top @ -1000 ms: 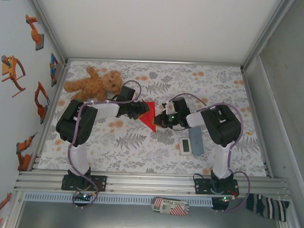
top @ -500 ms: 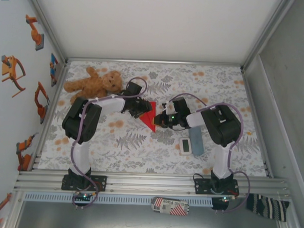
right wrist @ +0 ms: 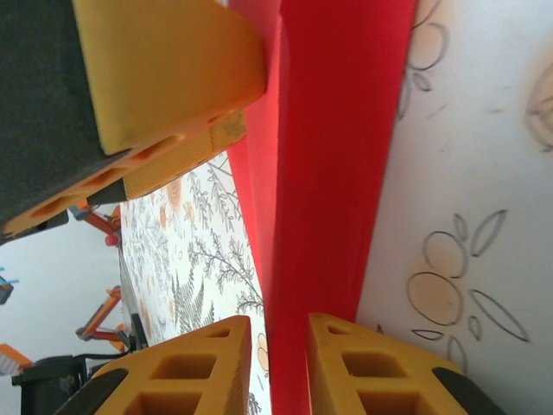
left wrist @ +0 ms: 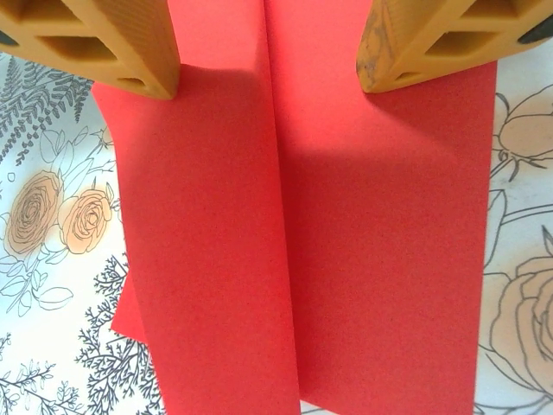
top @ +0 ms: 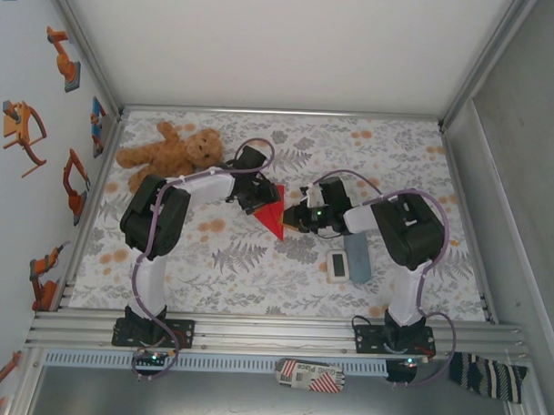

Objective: Fold a paper plane with a square sheet of paper (pick it up from the middle)
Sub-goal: Fourth fold the wing at the center of the table.

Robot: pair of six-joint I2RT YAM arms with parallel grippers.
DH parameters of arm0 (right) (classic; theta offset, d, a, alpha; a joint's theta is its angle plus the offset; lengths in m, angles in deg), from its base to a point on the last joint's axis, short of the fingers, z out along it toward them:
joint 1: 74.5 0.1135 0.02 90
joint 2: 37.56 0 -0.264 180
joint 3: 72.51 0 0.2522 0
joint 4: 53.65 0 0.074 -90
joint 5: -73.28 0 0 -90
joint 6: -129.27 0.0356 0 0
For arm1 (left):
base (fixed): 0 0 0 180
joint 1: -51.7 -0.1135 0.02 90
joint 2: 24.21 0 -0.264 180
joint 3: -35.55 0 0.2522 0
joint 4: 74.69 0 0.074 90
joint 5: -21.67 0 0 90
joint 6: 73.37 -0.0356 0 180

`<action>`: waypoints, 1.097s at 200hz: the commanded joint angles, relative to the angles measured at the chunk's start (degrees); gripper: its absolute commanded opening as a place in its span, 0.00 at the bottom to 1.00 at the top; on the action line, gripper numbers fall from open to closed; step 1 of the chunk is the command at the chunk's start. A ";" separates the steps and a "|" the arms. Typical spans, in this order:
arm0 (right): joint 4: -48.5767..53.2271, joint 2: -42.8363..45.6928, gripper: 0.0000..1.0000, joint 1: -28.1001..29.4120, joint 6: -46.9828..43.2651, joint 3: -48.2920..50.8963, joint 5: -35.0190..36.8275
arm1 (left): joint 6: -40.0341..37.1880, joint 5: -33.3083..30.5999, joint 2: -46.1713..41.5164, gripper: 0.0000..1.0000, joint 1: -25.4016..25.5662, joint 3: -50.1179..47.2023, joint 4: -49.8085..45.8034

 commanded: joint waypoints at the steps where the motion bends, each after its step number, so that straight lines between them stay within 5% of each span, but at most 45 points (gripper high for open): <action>1: 4.30 0.91 0.23 -1.23 0.76 0.73 4.90 | -1.45 -4.38 6.47 0.60 0.33 -2.66 -9.66; 219: 14.23 -5.78 0.09 -1.28 -3.40 -3.81 6.03 | -2.94 -3.06 3.89 0.66 0.66 1.14 -11.18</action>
